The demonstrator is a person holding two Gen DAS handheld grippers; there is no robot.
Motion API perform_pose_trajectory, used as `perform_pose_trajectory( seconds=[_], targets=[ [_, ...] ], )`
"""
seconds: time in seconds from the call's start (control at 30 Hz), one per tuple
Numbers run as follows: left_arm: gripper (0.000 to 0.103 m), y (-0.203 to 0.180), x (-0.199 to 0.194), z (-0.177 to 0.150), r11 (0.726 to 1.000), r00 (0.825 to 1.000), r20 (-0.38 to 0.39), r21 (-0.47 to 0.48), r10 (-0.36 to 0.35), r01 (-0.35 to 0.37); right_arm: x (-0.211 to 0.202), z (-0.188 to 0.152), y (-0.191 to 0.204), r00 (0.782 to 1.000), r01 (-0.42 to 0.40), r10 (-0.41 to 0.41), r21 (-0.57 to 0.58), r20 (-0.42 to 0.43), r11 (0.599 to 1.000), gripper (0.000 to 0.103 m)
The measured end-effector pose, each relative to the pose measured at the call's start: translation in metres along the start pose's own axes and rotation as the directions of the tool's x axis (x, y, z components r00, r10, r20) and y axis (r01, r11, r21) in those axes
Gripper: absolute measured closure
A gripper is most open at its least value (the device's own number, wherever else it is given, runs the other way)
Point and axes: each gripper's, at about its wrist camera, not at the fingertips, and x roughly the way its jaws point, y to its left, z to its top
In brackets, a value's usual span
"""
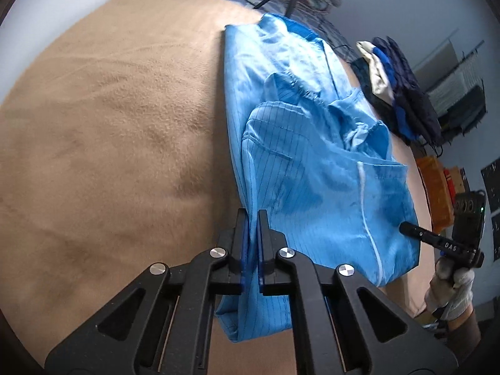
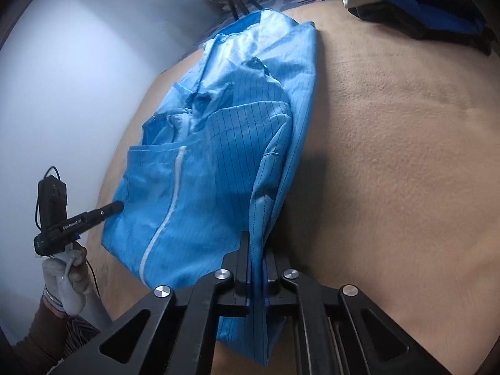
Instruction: Fold large clothes
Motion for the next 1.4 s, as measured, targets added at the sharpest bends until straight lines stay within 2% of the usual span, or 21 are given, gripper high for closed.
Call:
perform_pose_trajectory(
  seconds=[0.33,0.47,0.5,0.57,0.6,0.63,0.7,0.8,0.9,0.93,0.97,1.0,1.03,1.13,1.2,1.4],
  targets=[
    [0.101,-0.004,-0.043,-0.080,0.997,0.998,-0.058,0.076,0.016,-0.011,-0.029,-0.070,0.028,0.998,0.021,-0.025,-0.064,-0.056,0.998,0.101],
    [0.101,0.000,-0.044,-0.097,0.995,0.995,-0.096,0.098,0.018,-0.009,-0.034,-0.094,0.040,0.995,0.047,-0.056,-0.120,-0.077,0.992,0.101],
    [0.101,0.002,-0.043,-0.098,0.996,0.994,-0.107,0.093,0.019,-0.009,-0.032,-0.098,0.043,0.993,0.069,-0.082,-0.150,-0.084,0.986,0.099],
    [0.101,0.004,-0.048,-0.096,0.997,0.994,-0.113,0.079,0.011,-0.002,-0.031,-0.095,0.046,0.990,0.081,-0.099,-0.161,-0.103,0.984,0.087],
    [0.100,0.003,-0.051,-0.093,0.997,0.993,-0.115,0.078,0.010,-0.001,-0.033,-0.090,0.046,0.987,0.081,-0.102,-0.166,-0.122,0.983,0.074],
    [0.098,0.002,-0.055,-0.090,0.997,0.994,-0.107,0.081,0.015,-0.006,-0.036,-0.087,0.050,0.986,0.089,-0.112,-0.183,-0.122,0.979,0.070],
    [0.095,0.001,-0.071,-0.081,0.996,0.998,-0.058,0.085,0.015,-0.011,-0.053,-0.078,0.064,0.986,0.127,-0.151,-0.253,-0.077,0.959,0.070],
    [0.095,-0.007,-0.087,-0.062,0.995,1.000,-0.013,0.100,-0.008,0.009,-0.087,-0.069,0.074,0.994,0.106,-0.107,-0.269,0.013,0.957,0.070],
    [0.095,-0.019,-0.092,-0.029,0.992,1.000,0.013,0.128,-0.021,0.019,-0.106,-0.046,0.080,0.991,0.119,-0.097,-0.271,0.092,0.955,0.070],
    [0.086,-0.020,-0.093,-0.020,0.991,0.999,0.015,0.131,-0.029,0.027,-0.107,-0.041,0.082,0.990,0.119,-0.094,-0.267,0.102,0.956,0.070],
    [0.067,-0.023,-0.093,-0.007,0.991,0.999,0.017,0.132,-0.038,0.035,-0.109,-0.035,0.082,0.990,0.117,-0.090,-0.262,0.111,0.958,0.069],
    [0.056,-0.026,-0.093,0.010,0.990,0.998,0.028,0.130,-0.058,0.054,-0.109,-0.024,0.081,0.989,0.117,-0.088,-0.260,0.121,0.959,0.067],
    [0.041,-0.027,-0.092,0.021,0.989,0.997,0.035,0.130,-0.075,0.070,-0.110,-0.015,0.080,0.987,0.122,-0.090,-0.260,0.133,0.958,0.063],
    [0.039,-0.031,-0.078,0.067,0.988,0.994,0.049,0.127,-0.094,0.087,-0.113,0.013,0.072,0.983,0.111,-0.067,-0.257,0.173,0.960,0.051],
    [0.039,-0.031,-0.064,0.095,0.988,0.994,0.048,0.122,-0.097,0.091,-0.111,0.039,0.066,0.982,0.075,-0.029,-0.246,0.185,0.966,0.045],
    [0.039,-0.020,-0.004,0.165,0.991,0.994,0.026,0.086,-0.106,0.104,-0.078,0.107,0.048,0.985,0.041,-0.001,-0.224,0.173,0.974,0.043]
  ],
)
